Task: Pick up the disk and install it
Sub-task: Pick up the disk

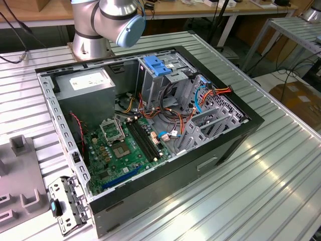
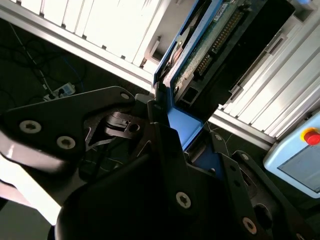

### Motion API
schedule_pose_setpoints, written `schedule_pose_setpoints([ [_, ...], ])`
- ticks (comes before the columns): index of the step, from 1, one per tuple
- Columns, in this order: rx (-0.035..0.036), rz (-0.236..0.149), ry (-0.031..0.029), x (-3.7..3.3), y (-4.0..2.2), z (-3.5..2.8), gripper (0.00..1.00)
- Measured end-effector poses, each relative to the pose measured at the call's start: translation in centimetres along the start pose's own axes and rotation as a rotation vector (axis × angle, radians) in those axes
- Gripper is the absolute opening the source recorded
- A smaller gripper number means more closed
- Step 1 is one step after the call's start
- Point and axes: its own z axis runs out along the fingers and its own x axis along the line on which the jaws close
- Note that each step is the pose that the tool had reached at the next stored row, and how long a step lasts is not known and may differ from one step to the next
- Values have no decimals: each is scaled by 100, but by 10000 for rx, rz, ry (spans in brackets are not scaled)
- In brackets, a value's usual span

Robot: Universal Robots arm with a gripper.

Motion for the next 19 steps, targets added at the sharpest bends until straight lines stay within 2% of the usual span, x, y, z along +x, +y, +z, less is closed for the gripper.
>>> schedule_pose_setpoints([
  [5, -6, 0, 1, 0, 0, -64, 37],
  [11, -16, 0, 1, 1, -1, -182, 37],
  [17, -29, 0, 2, 1, -1, -257, 37],
  [19, -38, 0, 2, 2, -1, -311, 37],
])
